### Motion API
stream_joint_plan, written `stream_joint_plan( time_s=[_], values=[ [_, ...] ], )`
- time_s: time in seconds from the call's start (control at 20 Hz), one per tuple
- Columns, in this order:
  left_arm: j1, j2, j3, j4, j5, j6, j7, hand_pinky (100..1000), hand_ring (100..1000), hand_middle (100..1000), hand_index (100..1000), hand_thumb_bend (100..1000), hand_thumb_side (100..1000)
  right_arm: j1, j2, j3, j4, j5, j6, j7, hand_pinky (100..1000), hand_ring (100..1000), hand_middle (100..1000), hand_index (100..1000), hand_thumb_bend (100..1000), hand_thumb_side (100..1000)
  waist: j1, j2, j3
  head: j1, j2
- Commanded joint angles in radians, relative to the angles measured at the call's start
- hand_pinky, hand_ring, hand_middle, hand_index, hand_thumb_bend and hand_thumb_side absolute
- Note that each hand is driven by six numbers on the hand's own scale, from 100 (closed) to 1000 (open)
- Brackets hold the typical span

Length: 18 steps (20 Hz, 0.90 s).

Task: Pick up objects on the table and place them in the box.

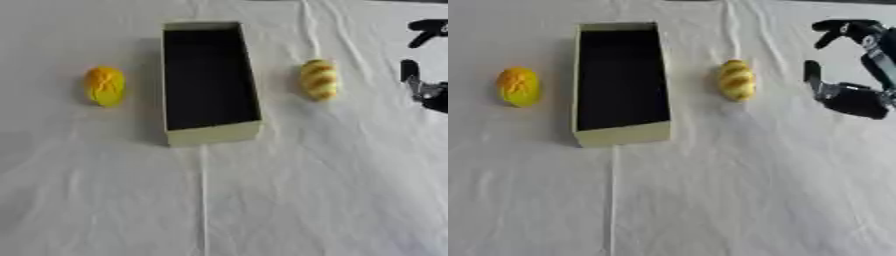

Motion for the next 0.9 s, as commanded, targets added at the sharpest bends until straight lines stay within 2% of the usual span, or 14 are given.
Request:
stream_joint_plan(
  time_s=[0.05,0.4,0.45,0.75,0.9],
  values=[
    [-0.02,0.02,0.001,-0.016,0.009,0.0,-0.011,753,771,718,838,100,571,-0.04,-0.048,0.005,0.049,-0.003,-0.024,0.035,893,898,667,878,100,302,-0.002,-0.011,0.008,-0.015,-0.02],
    [-0.038,0.015,-0.003,-0.016,0.016,0.001,-0.025,752,770,718,837,100,571,-0.118,-0.045,0.025,0.139,0.037,-0.053,0.095,898,901,699,891,100,260,-0.018,0.011,0.04,-0.043,-0.041],
    [-0.039,0.014,-0.003,-0.016,0.017,0.002,-0.027,752,770,718,837,100,571,-0.126,-0.042,0.027,0.146,0.043,-0.055,0.1,898,899,692,891,100,282,-0.02,0.013,0.042,-0.046,-0.043],
    [-0.048,0.007,-0.01,-0.016,0.022,0.006,-0.04,751,769,718,836,100,572,-0.167,-0.038,0.049,0.157,0.068,-0.073,0.138,903,899,707,898,100,277,-0.027,0.025,0.057,-0.06,-0.043],
    [-0.053,0.005,-0.012,-0.016,0.026,0.008,-0.044,750,769,717,836,100,572,-0.183,-0.037,0.065,0.158,0.097,-0.083,0.167,903,898,729,904,100,191,-0.029,0.027,0.064,-0.066,-0.04]
  ],
)
